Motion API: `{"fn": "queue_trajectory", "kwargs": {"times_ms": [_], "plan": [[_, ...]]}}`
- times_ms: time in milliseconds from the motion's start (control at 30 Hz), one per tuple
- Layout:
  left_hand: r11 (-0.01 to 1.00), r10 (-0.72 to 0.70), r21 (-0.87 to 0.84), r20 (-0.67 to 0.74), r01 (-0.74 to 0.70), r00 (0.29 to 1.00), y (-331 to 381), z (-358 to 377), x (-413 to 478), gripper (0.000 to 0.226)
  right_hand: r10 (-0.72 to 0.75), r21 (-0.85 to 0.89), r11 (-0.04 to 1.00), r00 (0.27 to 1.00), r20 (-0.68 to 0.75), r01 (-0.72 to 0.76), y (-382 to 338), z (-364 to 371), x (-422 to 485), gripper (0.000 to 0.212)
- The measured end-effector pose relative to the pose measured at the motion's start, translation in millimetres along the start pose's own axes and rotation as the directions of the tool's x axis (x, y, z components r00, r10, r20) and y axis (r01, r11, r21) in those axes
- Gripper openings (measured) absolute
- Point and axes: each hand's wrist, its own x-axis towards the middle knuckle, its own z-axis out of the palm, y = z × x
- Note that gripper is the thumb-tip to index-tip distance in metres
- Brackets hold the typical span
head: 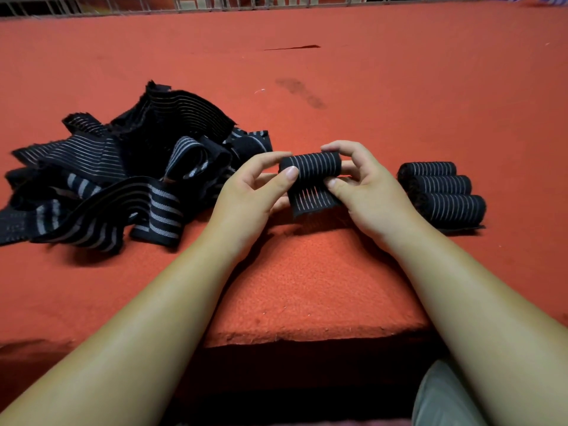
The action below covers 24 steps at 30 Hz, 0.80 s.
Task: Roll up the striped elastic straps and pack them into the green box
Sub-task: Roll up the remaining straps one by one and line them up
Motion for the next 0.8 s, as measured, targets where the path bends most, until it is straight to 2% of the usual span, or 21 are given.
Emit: {"fn": "queue_trajectory", "kwargs": {"times_ms": [100, 167, 233, 300, 367, 533, 800], "plan": [[0.999, -0.015, -0.041, -0.012, 0.014, 1.0, -2.0, -2.5, 1.3, 0.031, 0.041, 0.097, 0.994, 0.999, 0.034, -0.044, -1.9, -1.2, -1.7, 0.045], [0.998, -0.031, -0.061, -0.017, 0.03, 0.999, -2.1, -4.0, 2.4, 0.039, 0.096, 0.198, 0.975, 0.995, 0.029, -0.1, -3.3, 0.7, -0.5, 0.036], [0.996, -0.042, -0.074, -0.022, 0.04, 0.999, -2.2, -4.7, 2.4, 0.045, 0.125, 0.212, 0.969, 0.992, 0.005, -0.123, -4.6, 1.9, 0.5, 0.03], [0.997, -0.04, -0.067, -0.006, 0.04, 0.999, -2.7, -4.5, 1.3, 0.045, 0.088, 0.135, 0.987, 0.996, -0.012, -0.086, -5.4, 1.9, -0.3, 0.033], [0.998, -0.032, -0.052, 0.027, 0.034, 0.999, -2.8, -3.7, -1.0, 0.039, 0.044, 0.068, 0.997, 0.998, -0.032, -0.042, -5.9, 0.5, -2.1, 0.026], [0.999, -0.038, -0.028, 0.027, 0.039, 0.999, 3.9, -0.1, -10.1, 0.027, 0.007, 0.025, 1.0, 0.999, -0.047, -0.006, -8.1, -4.5, -6.6, 0.028], [0.996, -0.076, 0.05, 0.049, 0.073, 0.996, 11.3, 14.7, -24.7, 0.032, -0.043, -0.229, 0.973, 0.998, -0.048, 0.031, -18.1, -29.0, -31.7, 0.041]]}}
